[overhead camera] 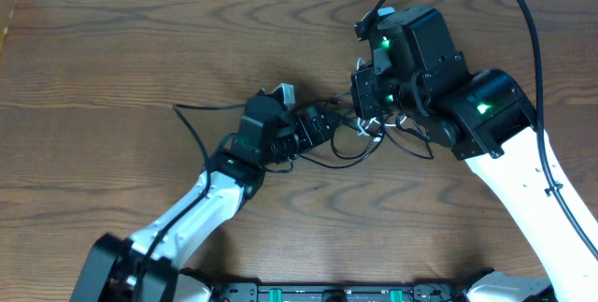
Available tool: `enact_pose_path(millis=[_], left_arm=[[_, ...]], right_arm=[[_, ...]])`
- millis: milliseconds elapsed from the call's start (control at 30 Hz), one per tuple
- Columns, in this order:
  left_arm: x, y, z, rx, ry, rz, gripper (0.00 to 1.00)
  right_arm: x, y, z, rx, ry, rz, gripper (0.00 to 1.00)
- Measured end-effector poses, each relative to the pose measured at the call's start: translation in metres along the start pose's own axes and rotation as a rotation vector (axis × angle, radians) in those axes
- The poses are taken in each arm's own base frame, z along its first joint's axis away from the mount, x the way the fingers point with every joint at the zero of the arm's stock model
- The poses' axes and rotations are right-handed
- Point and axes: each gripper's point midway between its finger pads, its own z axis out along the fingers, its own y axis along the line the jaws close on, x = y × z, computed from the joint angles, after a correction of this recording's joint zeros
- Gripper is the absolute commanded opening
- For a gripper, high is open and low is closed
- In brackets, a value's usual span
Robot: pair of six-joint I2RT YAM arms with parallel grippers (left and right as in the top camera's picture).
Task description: Untangle cables
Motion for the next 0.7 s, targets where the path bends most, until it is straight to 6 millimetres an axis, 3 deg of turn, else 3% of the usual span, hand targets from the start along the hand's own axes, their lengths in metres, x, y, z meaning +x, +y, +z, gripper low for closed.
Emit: enact_pose_path(millis=[267,500,700], left_arm=[[0.0,-0.057,-0.04,0.157,-0.046,0.329,0.83],[0.021,-0.045,-0.044,0.122,0.034,0.526,0.82],[0.05,-0.056,-0.036,0.14,0.07,0.698,0.83]], right_arm=[[0.0,0.0,0.0,0.001,0.002,0.0,0.07],[-0.001,0.0,0.0,-0.001,-0.004,0.006,0.08],[0.0,0.0,0.0,0.0,-0.001,0.023,0.11]])
